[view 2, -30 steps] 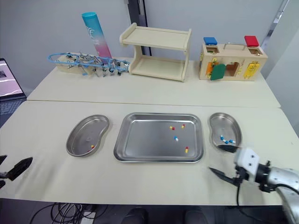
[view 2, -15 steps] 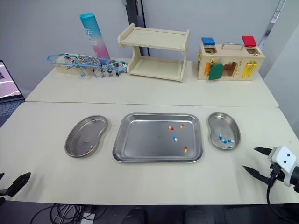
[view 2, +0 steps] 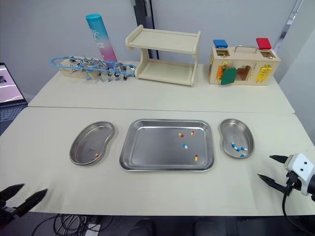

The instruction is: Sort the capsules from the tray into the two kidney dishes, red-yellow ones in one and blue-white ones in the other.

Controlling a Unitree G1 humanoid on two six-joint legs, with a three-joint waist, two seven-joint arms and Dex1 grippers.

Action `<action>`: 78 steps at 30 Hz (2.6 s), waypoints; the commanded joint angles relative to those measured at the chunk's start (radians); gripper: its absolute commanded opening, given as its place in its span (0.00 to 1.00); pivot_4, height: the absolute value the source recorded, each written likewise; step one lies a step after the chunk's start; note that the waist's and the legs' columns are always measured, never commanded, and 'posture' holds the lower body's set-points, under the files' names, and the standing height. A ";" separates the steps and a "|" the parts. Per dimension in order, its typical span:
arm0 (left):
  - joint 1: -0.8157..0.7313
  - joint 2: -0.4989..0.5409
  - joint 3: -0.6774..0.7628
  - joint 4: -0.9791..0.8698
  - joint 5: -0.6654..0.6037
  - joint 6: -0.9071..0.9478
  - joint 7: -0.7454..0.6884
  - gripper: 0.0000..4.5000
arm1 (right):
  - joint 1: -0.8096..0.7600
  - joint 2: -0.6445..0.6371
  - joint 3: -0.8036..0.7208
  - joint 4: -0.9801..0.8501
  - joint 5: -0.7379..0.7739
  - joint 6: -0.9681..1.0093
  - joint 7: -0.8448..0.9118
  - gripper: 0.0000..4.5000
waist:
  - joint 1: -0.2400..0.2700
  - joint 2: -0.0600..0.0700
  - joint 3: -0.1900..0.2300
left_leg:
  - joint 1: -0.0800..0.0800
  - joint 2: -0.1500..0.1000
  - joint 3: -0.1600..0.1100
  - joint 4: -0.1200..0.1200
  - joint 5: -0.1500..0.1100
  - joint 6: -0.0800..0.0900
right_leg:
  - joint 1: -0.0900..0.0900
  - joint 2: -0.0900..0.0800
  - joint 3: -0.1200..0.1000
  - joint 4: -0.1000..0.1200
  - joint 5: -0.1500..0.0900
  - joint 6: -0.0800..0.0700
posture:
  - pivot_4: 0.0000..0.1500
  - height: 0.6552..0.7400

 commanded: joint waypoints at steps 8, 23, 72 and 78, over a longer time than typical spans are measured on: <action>-0.038 -0.053 -0.298 -0.356 -0.065 -0.099 -0.141 1.00 | 0.002 -0.032 -0.030 -0.013 0.001 -0.018 0.013 1.00 | 0.001 0.002 -0.001 | 0.000 0.000 0.001 0.000 0.000 0.000 | 0.000 0.000 0.001 -0.001 0.000 0.000 | 1.00 1.00; -0.158 -0.118 -0.477 -0.262 0.034 -0.295 -0.116 1.00 | -0.258 -0.069 0.222 -0.576 0.136 0.426 -0.088 1.00 | -0.010 0.004 -0.002 | 0.001 0.000 -0.001 0.000 0.000 0.000 | 0.000 0.001 0.000 0.000 0.000 0.000 | 1.00 1.00; -0.217 -0.091 -0.616 -0.241 0.043 -0.393 -0.150 1.00 | -0.681 0.289 0.625 -0.527 -0.155 0.931 -0.418 0.01 | 0.004 0.004 0.000 | -0.004 0.000 -0.002 0.000 0.000 0.000 | -0.004 0.001 -0.001 0.000 0.000 0.000 | 1.00 1.00; -0.289 -0.091 -0.670 -0.248 0.033 -0.388 -0.173 1.00 | -0.545 0.160 0.382 -0.586 -0.116 0.957 -0.421 0.01 | 0.004 0.005 0.001 | -0.003 0.000 -0.002 0.000 0.000 0.000 | -0.004 0.001 -0.001 -0.001 0.000 0.000 | 1.00 1.00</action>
